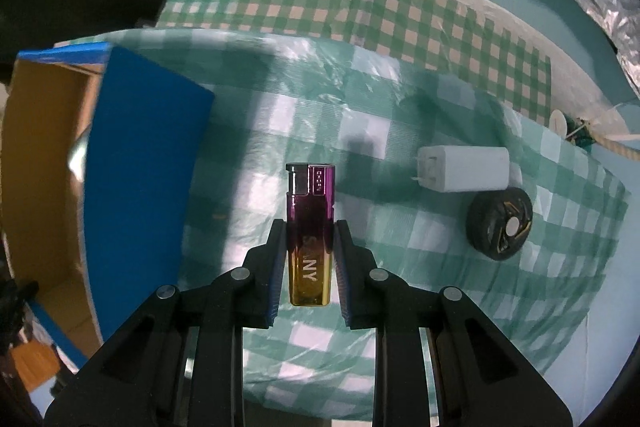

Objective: Organize rigid objects
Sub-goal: 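Carry the SANY lighter with the right gripper into the box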

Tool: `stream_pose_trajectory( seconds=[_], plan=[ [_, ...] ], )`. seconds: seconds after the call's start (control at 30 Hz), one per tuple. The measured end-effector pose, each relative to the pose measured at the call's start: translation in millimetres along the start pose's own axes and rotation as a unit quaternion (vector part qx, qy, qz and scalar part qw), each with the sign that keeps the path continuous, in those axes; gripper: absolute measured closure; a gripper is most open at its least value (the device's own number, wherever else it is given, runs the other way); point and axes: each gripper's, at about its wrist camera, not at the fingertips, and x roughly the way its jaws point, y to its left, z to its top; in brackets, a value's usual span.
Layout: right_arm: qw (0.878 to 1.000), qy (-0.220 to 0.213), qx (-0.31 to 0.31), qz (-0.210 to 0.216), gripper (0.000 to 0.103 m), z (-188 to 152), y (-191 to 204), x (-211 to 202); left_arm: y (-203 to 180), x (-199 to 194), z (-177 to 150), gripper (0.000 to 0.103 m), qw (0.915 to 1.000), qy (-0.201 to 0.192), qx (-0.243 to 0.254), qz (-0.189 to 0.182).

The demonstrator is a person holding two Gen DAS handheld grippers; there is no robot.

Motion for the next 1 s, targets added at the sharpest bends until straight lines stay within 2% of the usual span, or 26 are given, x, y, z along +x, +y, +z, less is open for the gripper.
stream_pose_trajectory(
  seconds=[0.63, 1.0],
  plan=[
    [0.996, -0.052, -0.058, 0.050, 0.082, -17, 58, -75, -1, -4, 0, 0.088, 0.9999, -0.009, 0.014, -0.001],
    [0.989, -0.056, -0.117, 0.076, 0.082, -30, 114, -85, -2, -1, -2, 0.088, 0.9998, -0.007, 0.017, 0.001]
  ],
)
